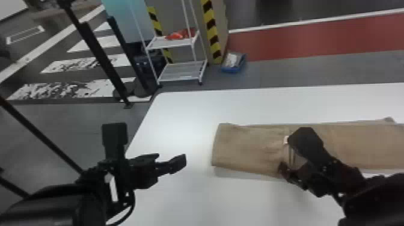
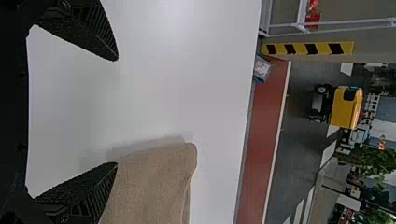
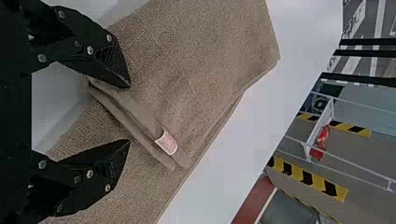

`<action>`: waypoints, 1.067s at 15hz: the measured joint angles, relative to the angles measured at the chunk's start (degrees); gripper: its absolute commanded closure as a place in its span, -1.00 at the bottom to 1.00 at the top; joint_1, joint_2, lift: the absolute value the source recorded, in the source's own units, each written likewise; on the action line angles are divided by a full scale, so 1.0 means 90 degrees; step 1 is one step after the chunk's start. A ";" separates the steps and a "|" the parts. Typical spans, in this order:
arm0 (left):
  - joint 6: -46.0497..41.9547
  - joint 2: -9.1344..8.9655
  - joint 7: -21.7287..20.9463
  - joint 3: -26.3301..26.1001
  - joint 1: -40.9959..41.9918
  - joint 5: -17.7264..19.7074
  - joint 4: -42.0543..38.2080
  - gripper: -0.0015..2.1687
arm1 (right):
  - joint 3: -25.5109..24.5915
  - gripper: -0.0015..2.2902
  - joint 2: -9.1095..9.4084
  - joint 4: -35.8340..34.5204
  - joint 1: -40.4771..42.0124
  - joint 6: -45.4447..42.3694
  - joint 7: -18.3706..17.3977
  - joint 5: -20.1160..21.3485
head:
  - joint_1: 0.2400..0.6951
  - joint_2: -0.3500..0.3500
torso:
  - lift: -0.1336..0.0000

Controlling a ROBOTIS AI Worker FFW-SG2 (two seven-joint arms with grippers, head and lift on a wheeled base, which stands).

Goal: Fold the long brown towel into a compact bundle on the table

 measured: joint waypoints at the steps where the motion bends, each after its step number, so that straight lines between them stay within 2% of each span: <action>1: 0.0000 0.0000 0.0000 0.0015 0.0000 0.0000 0.0001 -0.92 | -0.0005 -0.46 0.0000 0.0001 -0.0012 -0.0005 0.0011 -0.0003 | 1.00 1.00 | -0.84; 10: 0.0002 0.0029 0.0000 0.0077 0.0000 0.0031 0.0066 -0.92 | -0.0101 -0.46 0.0000 0.0096 -0.0069 -0.0048 0.0019 -0.0005 | 1.00 1.00 | -0.84; 13: 0.0018 0.0030 0.0000 0.0079 0.0000 0.0046 0.0067 -0.92 | -0.0114 -0.33 0.0000 0.0143 -0.0091 -0.0040 0.0035 -0.0005 | 1.00 1.00 | -0.84; 16: 0.0018 0.0030 0.0000 0.0086 0.0000 0.0049 0.0065 -0.92 | -0.0124 -0.31 0.0000 0.0150 -0.0102 -0.0039 0.0060 0.0000 | 1.00 1.00 | -0.84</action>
